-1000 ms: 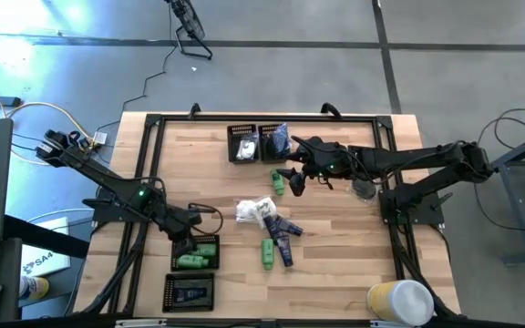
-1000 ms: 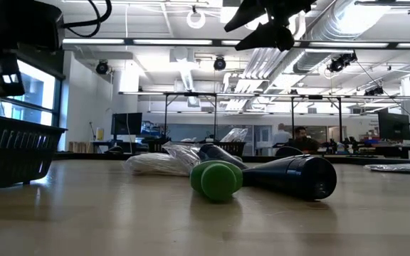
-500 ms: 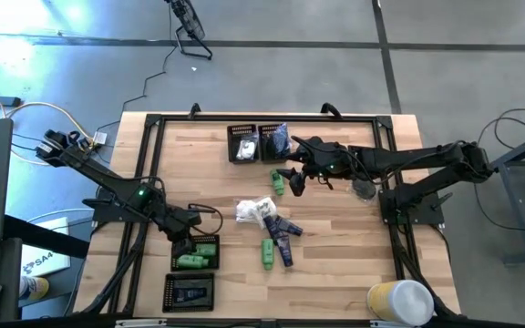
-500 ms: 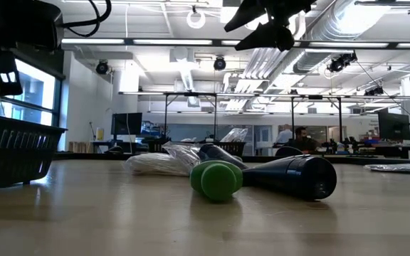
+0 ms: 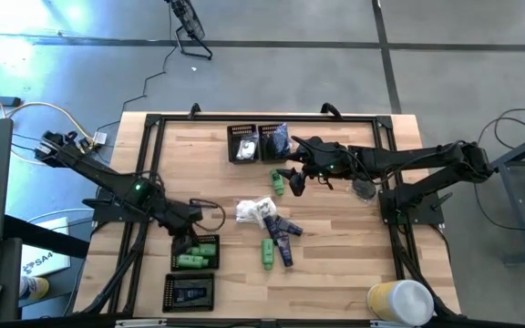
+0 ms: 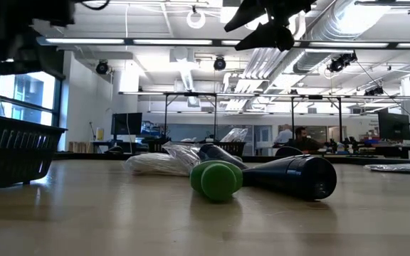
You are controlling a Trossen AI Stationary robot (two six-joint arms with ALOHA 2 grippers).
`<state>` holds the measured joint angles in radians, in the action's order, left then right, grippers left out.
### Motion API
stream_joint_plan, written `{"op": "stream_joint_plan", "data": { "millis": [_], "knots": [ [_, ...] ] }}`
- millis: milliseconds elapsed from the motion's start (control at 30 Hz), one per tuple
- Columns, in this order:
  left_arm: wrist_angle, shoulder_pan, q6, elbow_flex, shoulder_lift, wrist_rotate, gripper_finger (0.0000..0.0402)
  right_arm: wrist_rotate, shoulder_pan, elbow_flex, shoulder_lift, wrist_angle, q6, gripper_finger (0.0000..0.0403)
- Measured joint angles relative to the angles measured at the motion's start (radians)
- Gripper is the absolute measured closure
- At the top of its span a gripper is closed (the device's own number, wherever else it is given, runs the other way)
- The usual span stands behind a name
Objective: Pick & Place Travel size toiletries
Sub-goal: Put the green shampoo into the middle left basket
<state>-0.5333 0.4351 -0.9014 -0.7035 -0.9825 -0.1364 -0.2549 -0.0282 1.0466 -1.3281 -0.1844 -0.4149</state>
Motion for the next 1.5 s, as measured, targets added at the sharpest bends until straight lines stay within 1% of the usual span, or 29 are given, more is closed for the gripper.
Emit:
{"op": "stream_joint_plan", "data": {
  "millis": [133,400,467,533,733,800,900,1000,1100,1200,1300,1500],
  "knots": [
    [-0.001,-0.098,0.092,-0.036,0.0,-0.013,0.0309,0.017,0.002,0.0,0.0,0.0,-0.005,0.0137],
    [0.029,-0.33,0.305,-0.161,0.0,-0.03,0.0309,0.083,0.007,0.0,0.0,0.0,-0.007,0.0137],
    [0.06,-0.381,0.346,-0.182,0.0,-0.029,0.0309,0.093,0.009,0.0,0.0,0.0,-0.006,0.0137],
    [0.13,-0.427,0.384,-0.195,0.0,-0.029,0.0309,0.108,0.009,0.0,0.0,-0.001,-0.001,0.0137],
    [0.338,-0.514,0.47,-0.198,-0.003,-0.025,0.0309,0.128,0.009,0.0,0.0,0.0,0.001,0.0137],
    [0.381,-0.53,0.487,-0.198,-0.008,-0.004,0.0309,0.131,0.01,0.0,0.0,0.0,0.0,0.0137],
    [0.418,-0.552,0.509,-0.198,-0.01,0.06,0.0309,0.134,0.016,0.0,0.0,0.0,0.001,0.0137],
    [0.432,-0.576,0.524,-0.198,-0.009,0.11,0.0309,0.13,0.017,0.0,0.0,0.0,0.02,0.0137],
    [0.419,-0.603,0.545,-0.198,-0.01,0.119,0.0309,0.107,0.015,0.0,-0.006,0.023,0.001,0.0137],
    [0.421,-0.634,0.567,-0.198,-0.01,0.119,0.0309,0.046,0.012,0.0,-0.018,0.069,-0.06,0.0137],
    [0.419,-0.673,0.607,-0.198,-0.01,0.116,0.0309,0.008,0.005,-0.001,-0.025,0.114,-0.106,0.0137],
    [0.419,-0.778,0.666,-0.198,-0.01,0.051,0.0309,-0.104,0.006,-0.002,-0.06,0.114,-0.213,0.0137]
  ]
}}
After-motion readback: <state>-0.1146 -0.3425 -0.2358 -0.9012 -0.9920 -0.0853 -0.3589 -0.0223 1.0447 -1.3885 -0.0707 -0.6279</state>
